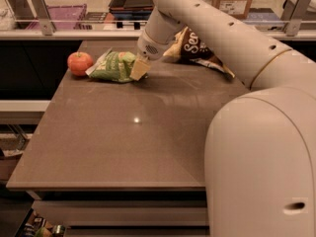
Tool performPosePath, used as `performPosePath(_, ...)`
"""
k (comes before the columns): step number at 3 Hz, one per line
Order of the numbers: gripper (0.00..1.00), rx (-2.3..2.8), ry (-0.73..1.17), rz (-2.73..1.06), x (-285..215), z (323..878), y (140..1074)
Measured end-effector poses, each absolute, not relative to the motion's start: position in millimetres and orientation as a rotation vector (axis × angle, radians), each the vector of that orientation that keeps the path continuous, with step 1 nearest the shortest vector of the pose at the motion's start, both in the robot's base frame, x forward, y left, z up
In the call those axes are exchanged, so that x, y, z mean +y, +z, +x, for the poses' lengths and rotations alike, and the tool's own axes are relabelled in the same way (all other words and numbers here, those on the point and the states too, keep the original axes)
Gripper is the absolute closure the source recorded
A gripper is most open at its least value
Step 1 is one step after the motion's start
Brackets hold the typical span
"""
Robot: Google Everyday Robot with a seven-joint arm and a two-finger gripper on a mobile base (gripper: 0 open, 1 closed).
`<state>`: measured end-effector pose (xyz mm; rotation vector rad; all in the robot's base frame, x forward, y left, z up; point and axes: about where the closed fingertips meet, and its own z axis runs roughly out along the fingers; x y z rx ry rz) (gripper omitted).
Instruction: Move green jalapeno chip bag near apple
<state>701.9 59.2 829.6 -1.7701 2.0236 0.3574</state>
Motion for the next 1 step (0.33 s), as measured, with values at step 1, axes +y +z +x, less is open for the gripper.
performPosePath(1,0.13,2.025,0.361,-1.774,60.9,701.7,826.6)
